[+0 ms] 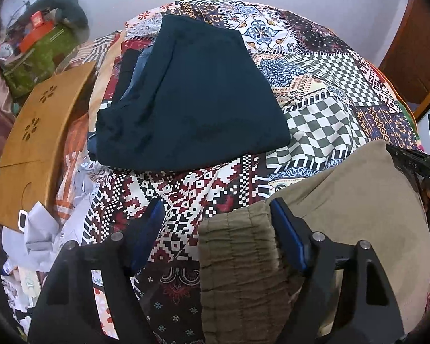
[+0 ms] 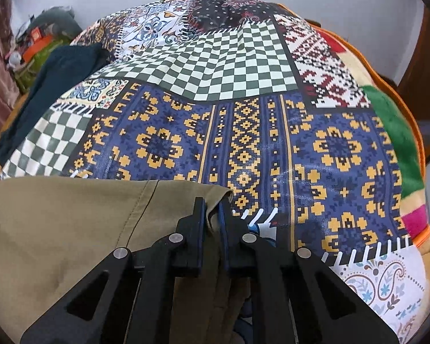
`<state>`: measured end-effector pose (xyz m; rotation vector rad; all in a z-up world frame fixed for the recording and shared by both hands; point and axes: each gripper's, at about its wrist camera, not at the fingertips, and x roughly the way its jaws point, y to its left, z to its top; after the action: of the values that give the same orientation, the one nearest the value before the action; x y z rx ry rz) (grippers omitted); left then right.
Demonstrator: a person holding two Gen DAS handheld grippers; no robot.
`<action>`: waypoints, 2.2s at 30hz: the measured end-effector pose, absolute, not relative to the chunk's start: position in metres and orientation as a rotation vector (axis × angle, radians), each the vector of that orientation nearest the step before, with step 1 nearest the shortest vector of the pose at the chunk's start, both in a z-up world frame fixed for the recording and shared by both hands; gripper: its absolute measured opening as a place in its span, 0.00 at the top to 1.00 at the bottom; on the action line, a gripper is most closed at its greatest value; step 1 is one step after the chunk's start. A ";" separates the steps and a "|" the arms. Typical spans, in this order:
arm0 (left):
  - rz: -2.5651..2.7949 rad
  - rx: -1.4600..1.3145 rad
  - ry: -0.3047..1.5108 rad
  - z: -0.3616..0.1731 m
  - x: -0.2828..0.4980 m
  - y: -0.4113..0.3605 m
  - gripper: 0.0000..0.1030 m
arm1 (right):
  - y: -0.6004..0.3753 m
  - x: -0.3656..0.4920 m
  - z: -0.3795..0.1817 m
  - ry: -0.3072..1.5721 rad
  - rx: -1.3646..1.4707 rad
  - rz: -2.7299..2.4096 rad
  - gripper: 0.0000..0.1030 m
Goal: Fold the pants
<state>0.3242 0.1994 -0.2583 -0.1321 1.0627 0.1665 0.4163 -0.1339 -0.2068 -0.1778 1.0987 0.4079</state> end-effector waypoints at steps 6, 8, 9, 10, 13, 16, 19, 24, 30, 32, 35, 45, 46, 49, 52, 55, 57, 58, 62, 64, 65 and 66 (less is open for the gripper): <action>0.147 -0.110 1.049 -0.237 0.315 0.197 0.25 | -0.137 0.408 -0.186 1.087 -0.198 0.386 0.88; 0.151 -0.094 1.032 -0.227 0.309 0.195 0.25 | -0.138 0.398 -0.168 1.057 -0.184 0.393 0.87; 0.145 -0.089 1.022 -0.220 0.305 0.193 0.25 | -0.138 0.391 -0.158 1.034 -0.182 0.408 0.86; 0.140 -0.089 1.015 -0.215 0.303 0.192 0.25 | -0.137 0.384 -0.149 1.014 -0.182 0.424 0.85; 0.118 -0.087 0.985 -0.197 0.294 0.187 0.25 | -0.132 0.362 -0.119 0.958 -0.180 0.479 0.78; 0.093 -0.084 0.954 -0.180 0.287 0.179 0.24 | -0.123 0.339 -0.095 0.913 -0.158 0.542 0.71; 0.056 -0.079 0.932 -0.165 0.282 0.169 0.24 | -0.108 0.320 -0.076 0.885 -0.130 0.609 0.61; 0.013 -0.060 0.911 -0.153 0.281 0.153 0.22 | -0.080 0.299 -0.069 0.885 -0.095 0.718 0.52; -0.047 -0.099 1.000 -0.177 0.296 0.142 0.21 | -0.052 0.285 -0.096 0.960 -0.113 0.787 0.41; -0.064 -0.107 1.046 -0.191 0.303 0.138 0.21 | -0.043 0.283 -0.110 1.015 -0.130 0.802 0.41; -0.084 -0.112 1.116 -0.215 0.311 0.133 0.21 | -0.033 0.281 -0.140 1.129 -0.174 0.814 0.39; -0.049 0.068 1.129 -0.237 0.277 0.121 0.16 | -0.064 0.262 -0.152 1.170 -0.149 0.797 0.28; -0.045 0.070 1.124 -0.236 0.274 0.122 0.16 | -0.067 0.259 -0.151 1.166 -0.144 0.793 0.27; -0.028 0.063 1.106 -0.233 0.258 0.126 0.16 | -0.080 0.249 -0.146 1.150 -0.118 0.776 0.27; 0.005 0.078 1.090 -0.232 0.246 0.127 0.15 | -0.093 0.237 -0.146 1.143 -0.090 0.759 0.24; 0.032 0.090 1.060 -0.229 0.232 0.126 0.15 | -0.105 0.227 -0.146 1.132 -0.057 0.742 0.22; 0.045 0.078 1.044 -0.227 0.223 0.126 0.15 | -0.111 0.220 -0.145 1.134 -0.059 0.733 0.21; 0.049 0.068 1.039 -0.225 0.220 0.127 0.15 | -0.114 0.216 -0.145 1.127 -0.064 0.724 0.21; 0.065 0.035 1.019 -0.222 0.206 0.130 0.15 | -0.127 0.200 -0.147 1.128 -0.046 0.697 0.21; 0.071 0.017 1.010 -0.220 0.199 0.132 0.15 | -0.134 0.195 -0.148 1.130 -0.026 0.681 0.21; 0.073 0.010 1.007 -0.219 0.196 0.133 0.15 | -0.138 0.193 -0.149 1.134 -0.014 0.672 0.21; 0.075 0.001 1.003 -0.219 0.193 0.135 0.15 | -0.141 0.191 -0.150 1.136 -0.007 0.666 0.21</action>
<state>0.1932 0.1347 -0.2185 0.0005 1.0032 0.0753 0.1908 -0.1408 -0.1499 -0.0073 1.1362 0.6658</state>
